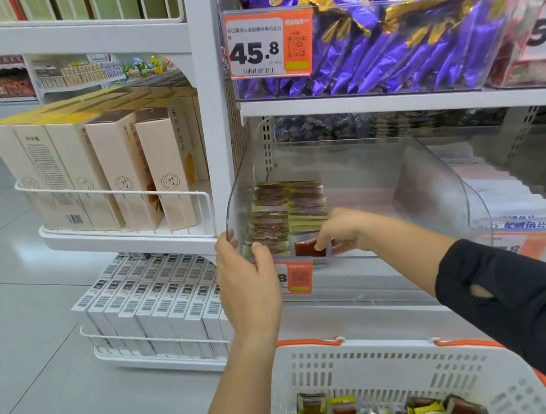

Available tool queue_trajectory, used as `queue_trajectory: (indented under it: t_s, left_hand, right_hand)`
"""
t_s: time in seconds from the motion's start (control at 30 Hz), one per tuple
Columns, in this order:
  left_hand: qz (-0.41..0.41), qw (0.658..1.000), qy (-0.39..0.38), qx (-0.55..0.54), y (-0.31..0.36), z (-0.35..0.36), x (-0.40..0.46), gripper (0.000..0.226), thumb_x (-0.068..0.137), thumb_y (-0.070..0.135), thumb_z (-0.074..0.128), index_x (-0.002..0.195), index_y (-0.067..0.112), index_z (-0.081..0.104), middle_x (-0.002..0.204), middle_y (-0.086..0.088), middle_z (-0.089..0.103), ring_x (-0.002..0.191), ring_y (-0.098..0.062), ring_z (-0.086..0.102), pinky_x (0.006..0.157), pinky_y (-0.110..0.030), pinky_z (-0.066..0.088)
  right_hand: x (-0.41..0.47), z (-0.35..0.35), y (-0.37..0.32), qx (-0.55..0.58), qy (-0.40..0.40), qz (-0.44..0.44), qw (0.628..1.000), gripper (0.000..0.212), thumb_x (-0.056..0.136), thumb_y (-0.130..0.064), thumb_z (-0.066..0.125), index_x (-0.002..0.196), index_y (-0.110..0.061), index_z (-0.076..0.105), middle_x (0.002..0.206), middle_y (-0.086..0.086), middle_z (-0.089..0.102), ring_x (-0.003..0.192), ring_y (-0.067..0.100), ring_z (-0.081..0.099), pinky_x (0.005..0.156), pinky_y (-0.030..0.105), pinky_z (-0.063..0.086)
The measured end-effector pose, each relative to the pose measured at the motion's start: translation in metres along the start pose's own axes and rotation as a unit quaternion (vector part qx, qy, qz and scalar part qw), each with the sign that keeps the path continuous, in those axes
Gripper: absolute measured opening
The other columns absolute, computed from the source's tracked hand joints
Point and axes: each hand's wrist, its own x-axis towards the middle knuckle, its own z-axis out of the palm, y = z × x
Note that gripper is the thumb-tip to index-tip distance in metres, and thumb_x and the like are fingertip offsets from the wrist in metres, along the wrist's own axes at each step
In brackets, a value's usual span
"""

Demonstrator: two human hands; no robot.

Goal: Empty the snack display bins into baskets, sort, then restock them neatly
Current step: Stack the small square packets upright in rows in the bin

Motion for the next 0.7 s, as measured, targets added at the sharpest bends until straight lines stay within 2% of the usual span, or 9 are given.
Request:
queue_trajectory:
  t_s: [0.1, 0.2, 0.27, 0.33, 0.43, 0.47, 0.53, 0.6, 0.7]
  left_hand:
    - [0.000, 1.000, 0.005, -0.004, -0.001, 0.001, 0.001, 0.042, 0.098, 0.033, 0.043, 0.138, 0.025, 0.034, 0.136, 0.004, 0.049, 0.115, -0.019, 0.053, 0.085, -0.036, 0.046]
    - [-0.005, 1.000, -0.001, -0.009, -0.002, 0.002, 0.001, 0.044, 0.097, 0.034, 0.044, 0.139, 0.024, 0.034, 0.138, 0.003, 0.047, 0.117, -0.020, 0.052, 0.092, -0.041, 0.046]
    - [-0.006, 1.000, -0.002, -0.010, -0.001, 0.001, -0.001, 0.049, 0.098, 0.036, 0.045, 0.143, 0.022, 0.032, 0.141, 0.002, 0.045, 0.123, -0.020, 0.047, 0.100, -0.041, 0.042]
    - [-0.002, 1.000, 0.011, -0.005, 0.000, 0.000, -0.004, 0.054, 0.098, 0.035, 0.046, 0.146, 0.018, 0.030, 0.146, -0.001, 0.040, 0.133, -0.021, 0.037, 0.108, -0.040, 0.034]
    - [0.020, 0.999, 0.048, 0.007, 0.007, -0.002, -0.011, 0.058, 0.097, 0.025, 0.050, 0.149, 0.013, 0.027, 0.152, -0.005, 0.033, 0.140, -0.022, 0.026, 0.115, -0.042, 0.026]
    - [0.030, 0.997, 0.069, 0.001, 0.009, -0.001, -0.014, 0.057, 0.095, 0.020, 0.051, 0.147, 0.013, 0.029, 0.150, -0.005, 0.034, 0.139, -0.021, 0.027, 0.114, -0.043, 0.027]
    - [0.056, 0.991, 0.119, -0.033, 0.013, -0.001, -0.026, 0.055, 0.091, 0.008, 0.053, 0.143, 0.015, 0.036, 0.144, -0.003, 0.040, 0.134, -0.018, 0.032, 0.109, -0.038, 0.032]
    - [0.073, 0.981, 0.156, -0.092, 0.016, 0.002, -0.046, 0.055, 0.088, -0.001, 0.053, 0.139, 0.017, 0.041, 0.138, -0.001, 0.045, 0.129, -0.016, 0.037, 0.105, -0.031, 0.034]
    - [0.007, 0.974, 0.155, -0.163, -0.002, 0.020, -0.088, 0.053, 0.086, -0.008, 0.049, 0.132, 0.019, 0.047, 0.131, -0.001, 0.050, 0.119, -0.022, 0.049, 0.101, -0.036, 0.042]
  right_hand:
    - [0.000, -0.001, 0.001, 0.015, -0.009, 0.006, 1.000, 0.033, 0.084, 0.002, 0.065, 0.114, -0.002, 0.053, 0.122, 0.017, 0.056, 0.109, 0.029, 0.059, 0.090, 0.036, 0.055]
    - [-0.008, -0.002, 0.000, 0.002, 0.007, 0.006, 1.000, 0.039, 0.085, -0.005, 0.068, 0.119, -0.005, 0.050, 0.124, 0.010, 0.052, 0.115, 0.030, 0.055, 0.097, 0.039, 0.051]
    - [-0.018, -0.005, -0.001, -0.051, 0.012, -0.007, 0.999, 0.053, 0.085, -0.012, 0.070, 0.129, -0.005, 0.042, 0.124, 0.007, 0.045, 0.123, 0.031, 0.049, 0.101, 0.038, 0.046]
    - [-0.029, -0.013, 0.000, -0.098, 0.020, -0.030, 0.995, 0.062, 0.085, -0.018, 0.071, 0.135, -0.002, 0.038, 0.134, 0.011, 0.045, 0.126, 0.031, 0.046, 0.099, 0.037, 0.043]
    - [-0.049, -0.030, 0.004, -0.123, 0.065, -0.088, 0.986, 0.058, 0.086, -0.019, 0.070, 0.136, -0.003, 0.047, 0.139, 0.011, 0.051, 0.123, 0.028, 0.050, 0.098, 0.034, 0.042]
    - [-0.054, -0.036, 0.006, -0.099, 0.100, -0.127, 0.982, 0.046, 0.086, -0.016, 0.068, 0.130, -0.007, 0.057, 0.133, 0.009, 0.057, 0.116, 0.024, 0.055, 0.098, 0.033, 0.043]
    - [-0.070, -0.045, 0.017, 0.002, 0.179, -0.214, 0.960, 0.018, 0.087, -0.011, 0.063, 0.101, -0.019, 0.071, 0.104, 0.003, 0.072, 0.090, 0.016, 0.064, 0.089, 0.032, 0.050]
    - [-0.091, -0.050, 0.034, 0.128, 0.224, -0.273, 0.927, 0.025, 0.088, -0.006, 0.058, 0.081, -0.027, 0.068, 0.077, -0.005, 0.071, 0.066, 0.011, 0.065, 0.070, 0.030, 0.052]
    - [-0.118, -0.035, 0.081, 0.272, 0.198, -0.307, 0.890, 0.030, 0.092, 0.004, 0.050, 0.083, -0.020, 0.066, 0.067, -0.004, 0.070, 0.053, 0.011, 0.061, 0.055, 0.022, 0.049]
